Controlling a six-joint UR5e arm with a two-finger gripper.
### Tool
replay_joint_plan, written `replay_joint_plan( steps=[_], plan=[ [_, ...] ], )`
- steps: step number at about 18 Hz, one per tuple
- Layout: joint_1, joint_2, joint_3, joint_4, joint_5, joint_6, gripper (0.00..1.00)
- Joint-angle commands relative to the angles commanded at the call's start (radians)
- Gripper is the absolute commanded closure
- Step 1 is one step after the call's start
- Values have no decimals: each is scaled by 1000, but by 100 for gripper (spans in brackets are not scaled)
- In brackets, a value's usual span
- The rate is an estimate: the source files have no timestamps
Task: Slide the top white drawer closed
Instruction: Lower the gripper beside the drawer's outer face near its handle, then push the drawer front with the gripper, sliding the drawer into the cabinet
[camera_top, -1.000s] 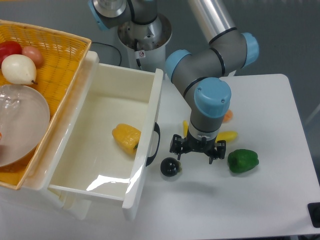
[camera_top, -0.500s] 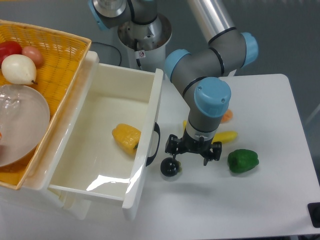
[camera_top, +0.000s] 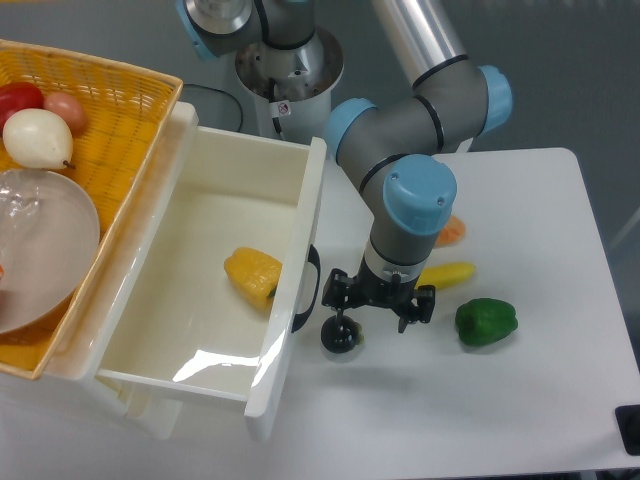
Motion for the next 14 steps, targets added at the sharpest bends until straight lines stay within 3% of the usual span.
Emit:
replay_joint_plan(
  steps=[14],
  plan=[
    [-20,31,-18,-25,0,-2,0]
  ],
)
